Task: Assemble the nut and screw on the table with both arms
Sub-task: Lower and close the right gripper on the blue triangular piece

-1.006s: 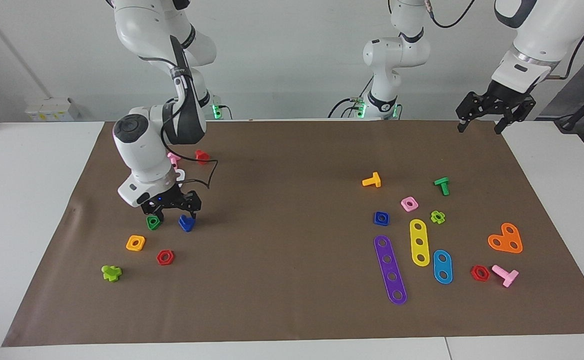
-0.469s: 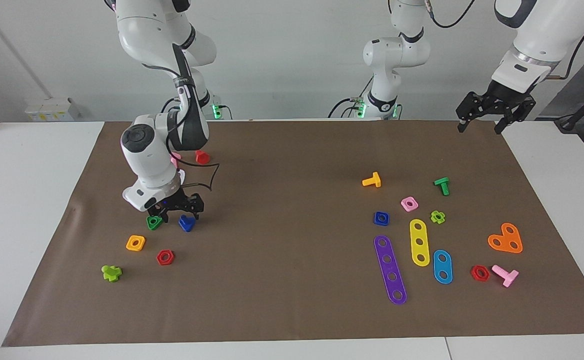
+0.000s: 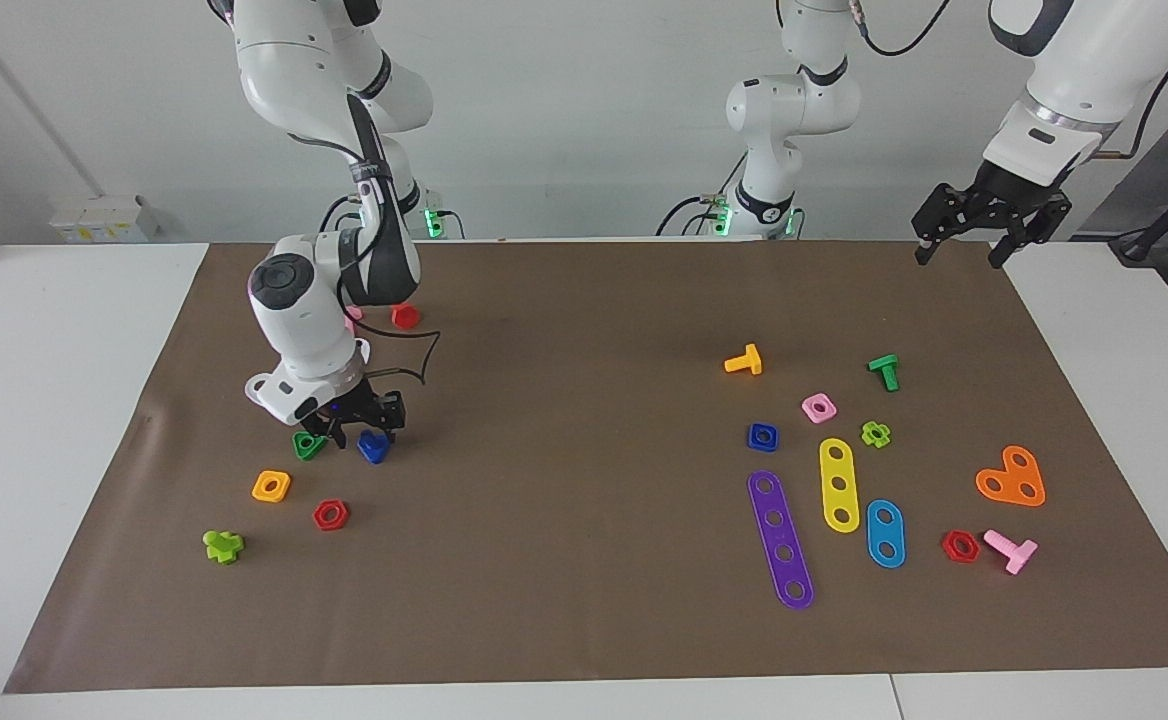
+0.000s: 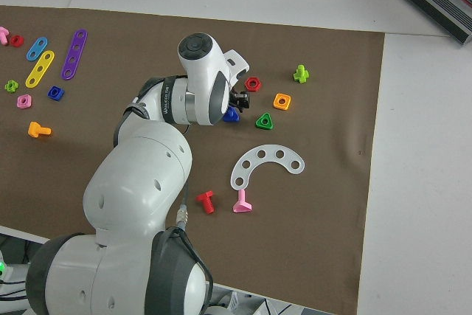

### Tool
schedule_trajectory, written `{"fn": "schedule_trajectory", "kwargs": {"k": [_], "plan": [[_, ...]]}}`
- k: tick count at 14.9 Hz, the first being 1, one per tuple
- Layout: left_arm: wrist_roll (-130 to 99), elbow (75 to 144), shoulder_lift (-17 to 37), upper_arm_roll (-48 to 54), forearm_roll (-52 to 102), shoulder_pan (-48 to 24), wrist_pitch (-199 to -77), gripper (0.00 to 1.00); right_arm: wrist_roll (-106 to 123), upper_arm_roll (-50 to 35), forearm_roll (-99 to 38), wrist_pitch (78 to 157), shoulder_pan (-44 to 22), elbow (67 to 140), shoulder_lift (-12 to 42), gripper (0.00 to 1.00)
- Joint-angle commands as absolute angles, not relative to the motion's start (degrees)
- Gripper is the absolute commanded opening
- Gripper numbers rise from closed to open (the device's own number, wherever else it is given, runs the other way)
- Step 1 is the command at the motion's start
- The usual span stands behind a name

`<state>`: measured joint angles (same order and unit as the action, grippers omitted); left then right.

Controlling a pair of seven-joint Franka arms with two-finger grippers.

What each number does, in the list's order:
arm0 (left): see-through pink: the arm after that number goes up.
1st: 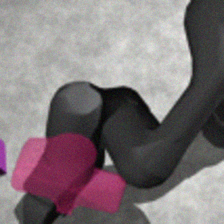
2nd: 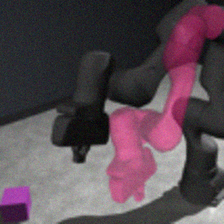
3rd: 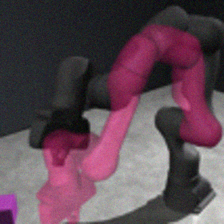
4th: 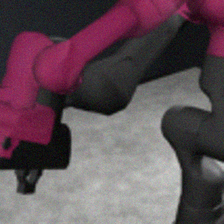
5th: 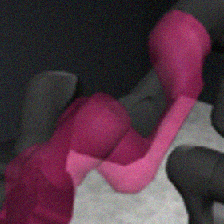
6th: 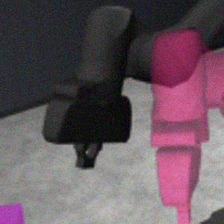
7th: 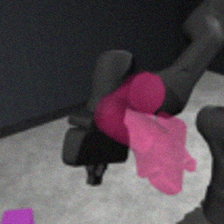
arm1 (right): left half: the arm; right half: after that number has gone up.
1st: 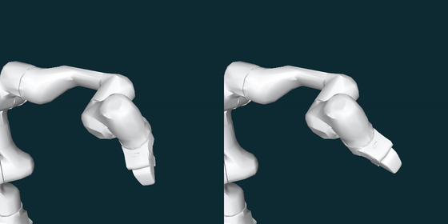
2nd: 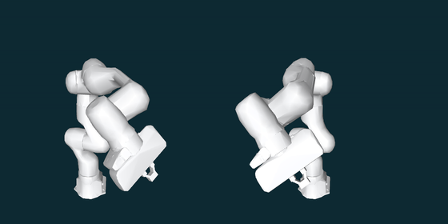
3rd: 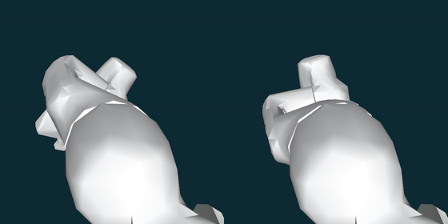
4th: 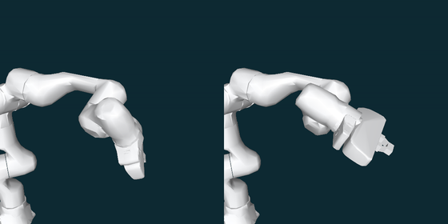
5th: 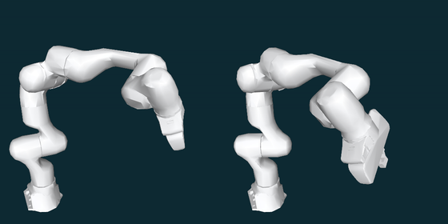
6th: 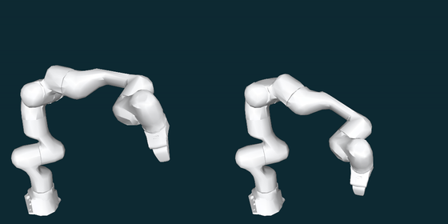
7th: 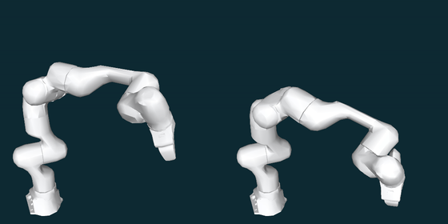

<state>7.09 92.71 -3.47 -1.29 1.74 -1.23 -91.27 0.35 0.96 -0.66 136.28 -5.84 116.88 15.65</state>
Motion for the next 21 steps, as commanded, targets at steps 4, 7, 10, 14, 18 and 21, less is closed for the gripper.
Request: {"fn": "schedule_trajectory", "kwargs": {"k": [4, 7, 10, 14, 18, 21], "plan": [[6.68, 93.34, -4.22, -0.88, 1.41, -0.70, -90.70, 1.00, 1.93, 0.88, -1.32, 138.60, -5.54, 118.56, 16.00, 0.58], [6.68, 93.34, -4.22, -0.88, 1.32, -0.70, -90.70, 1.00, 1.85, 0.88, -1.32, 138.43, -5.54, 118.56, 16.00, 0.54], [6.59, 93.34, -4.22, -0.88, 1.41, -0.70, -90.70, 1.00, 1.76, 0.88, -1.32, 138.34, -5.54, 118.56, 16.00, 0.52], [6.68, 93.34, -4.22, -0.88, 1.41, -0.70, -90.70, 1.00, 1.67, 0.88, -1.32, 138.34, -5.54, 118.56, 16.00, 0.29], [6.68, 93.34, -4.22, -0.88, 1.41, -0.70, -90.70, 1.00, 1.67, 0.88, -1.32, 138.43, -5.62, 118.48, 16.00, 0.00], [6.68, 93.34, -4.22, -0.88, 1.41, -0.70, -90.70, 1.00, 0.62, 0.88, -1.32, 138.34, -5.63, 118.04, 16.00, 0.00]]}}
